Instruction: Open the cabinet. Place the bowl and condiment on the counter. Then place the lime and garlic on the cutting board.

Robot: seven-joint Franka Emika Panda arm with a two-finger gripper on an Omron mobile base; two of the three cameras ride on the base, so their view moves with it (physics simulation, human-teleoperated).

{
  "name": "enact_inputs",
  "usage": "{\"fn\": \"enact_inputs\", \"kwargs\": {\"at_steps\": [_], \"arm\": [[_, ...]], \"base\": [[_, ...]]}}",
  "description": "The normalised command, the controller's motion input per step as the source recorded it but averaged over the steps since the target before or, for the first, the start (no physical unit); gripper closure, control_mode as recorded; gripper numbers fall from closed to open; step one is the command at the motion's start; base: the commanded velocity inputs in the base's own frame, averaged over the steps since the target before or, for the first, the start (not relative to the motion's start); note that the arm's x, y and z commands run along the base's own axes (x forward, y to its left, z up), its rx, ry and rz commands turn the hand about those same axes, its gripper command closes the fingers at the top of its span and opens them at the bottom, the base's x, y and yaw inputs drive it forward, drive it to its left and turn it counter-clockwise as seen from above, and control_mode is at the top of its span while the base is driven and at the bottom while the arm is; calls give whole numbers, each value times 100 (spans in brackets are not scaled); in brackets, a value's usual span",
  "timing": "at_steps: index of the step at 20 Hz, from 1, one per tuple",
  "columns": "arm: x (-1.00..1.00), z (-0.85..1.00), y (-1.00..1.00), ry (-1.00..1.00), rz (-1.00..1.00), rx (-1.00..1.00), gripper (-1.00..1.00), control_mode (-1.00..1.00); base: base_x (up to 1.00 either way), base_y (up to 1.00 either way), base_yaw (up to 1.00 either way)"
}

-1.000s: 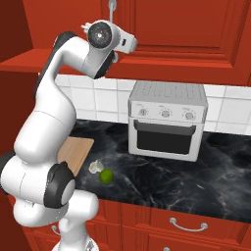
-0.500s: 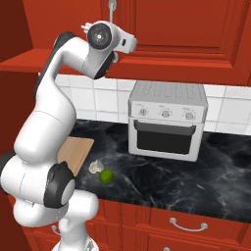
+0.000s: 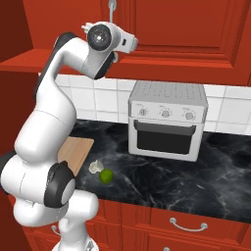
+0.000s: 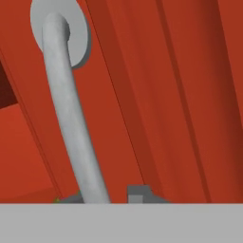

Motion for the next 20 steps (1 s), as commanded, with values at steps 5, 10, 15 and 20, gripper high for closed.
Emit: {"fn": "enact_inputs", "kwargs": {"at_steps": [5,10,15,20], "arm": [[-15,45,-37,0,-2,-1,100,-100],[-29,37,-49,0,-2,-2,100,-100],[-34,34,-63,0,-2,0,100,-100],[-38,41,-67,0,-2,0,100,-100]], "base": [[0,0,0],[0,0,0],[0,0,0],[0,0,0]]}}
